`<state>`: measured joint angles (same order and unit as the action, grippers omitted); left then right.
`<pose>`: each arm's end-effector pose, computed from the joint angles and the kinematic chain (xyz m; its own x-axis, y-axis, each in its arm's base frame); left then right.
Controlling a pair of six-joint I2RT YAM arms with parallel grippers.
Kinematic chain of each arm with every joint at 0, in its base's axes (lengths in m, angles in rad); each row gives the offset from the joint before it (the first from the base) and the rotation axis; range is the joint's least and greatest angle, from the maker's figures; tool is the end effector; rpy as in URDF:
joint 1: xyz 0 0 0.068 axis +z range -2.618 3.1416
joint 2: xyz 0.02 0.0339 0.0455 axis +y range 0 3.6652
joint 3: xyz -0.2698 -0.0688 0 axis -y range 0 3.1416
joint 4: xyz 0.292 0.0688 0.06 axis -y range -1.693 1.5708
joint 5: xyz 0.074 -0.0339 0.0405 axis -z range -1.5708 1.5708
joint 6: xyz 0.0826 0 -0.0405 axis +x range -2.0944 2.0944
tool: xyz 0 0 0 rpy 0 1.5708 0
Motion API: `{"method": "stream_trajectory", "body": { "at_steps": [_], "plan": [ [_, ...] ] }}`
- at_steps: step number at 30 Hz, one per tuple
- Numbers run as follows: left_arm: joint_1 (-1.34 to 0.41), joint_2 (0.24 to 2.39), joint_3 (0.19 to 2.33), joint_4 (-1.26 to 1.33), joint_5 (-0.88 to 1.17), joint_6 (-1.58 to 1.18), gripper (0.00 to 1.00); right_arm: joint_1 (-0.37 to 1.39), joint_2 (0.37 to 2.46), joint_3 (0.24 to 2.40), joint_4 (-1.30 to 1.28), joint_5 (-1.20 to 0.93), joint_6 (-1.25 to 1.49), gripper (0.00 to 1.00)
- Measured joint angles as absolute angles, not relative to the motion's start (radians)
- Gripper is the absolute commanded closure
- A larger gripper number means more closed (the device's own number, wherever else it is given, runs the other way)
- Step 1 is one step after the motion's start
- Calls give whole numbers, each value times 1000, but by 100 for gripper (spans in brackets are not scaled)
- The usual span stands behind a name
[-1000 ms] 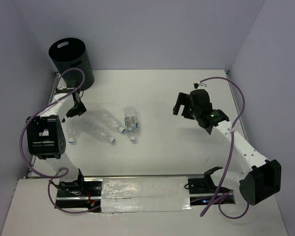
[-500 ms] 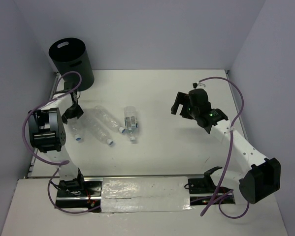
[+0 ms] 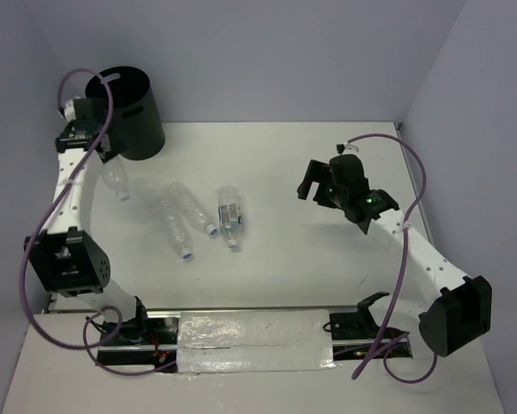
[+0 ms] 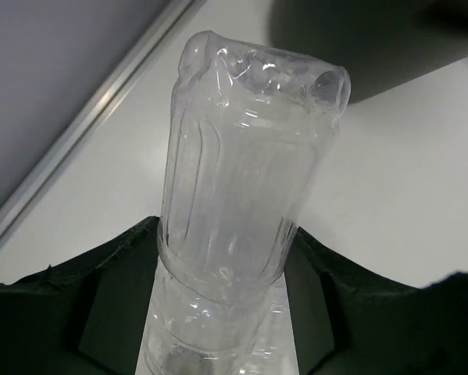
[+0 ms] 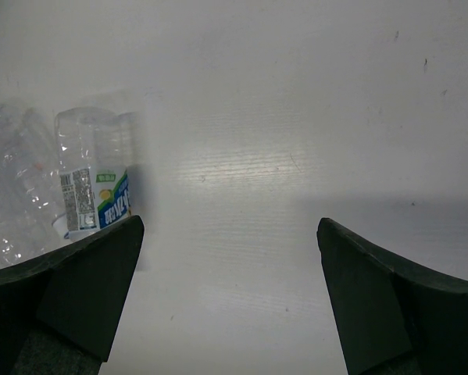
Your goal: Put the plastic bottles in the bin
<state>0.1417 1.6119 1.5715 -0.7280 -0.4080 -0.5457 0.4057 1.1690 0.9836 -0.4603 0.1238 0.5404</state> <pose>0.4240 0.0936 0.3271 -0.3742 -0.5346 -0.7577 -0.7093 0.6914 -0.1375 0.3138 0.1237 0.2731 -0.6290 0.2855 -0.7231 0.0263 0.9374 0.3472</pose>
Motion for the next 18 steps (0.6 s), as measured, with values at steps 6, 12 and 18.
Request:
{"method": "stream_trajectory", "body": {
  "at_steps": [6,12,18],
  "plan": [
    [141,1512,1875,-627,-286,-475,42,408,1163,984,-460,127,543,0],
    [139,1538,2002,-386,-241,-410,39,408,1133,984,-460,136,548,0],
    [139,1694,2069,-199,-241,-375,38,410,1103,984,-460,146,561,0]
  ]
}}
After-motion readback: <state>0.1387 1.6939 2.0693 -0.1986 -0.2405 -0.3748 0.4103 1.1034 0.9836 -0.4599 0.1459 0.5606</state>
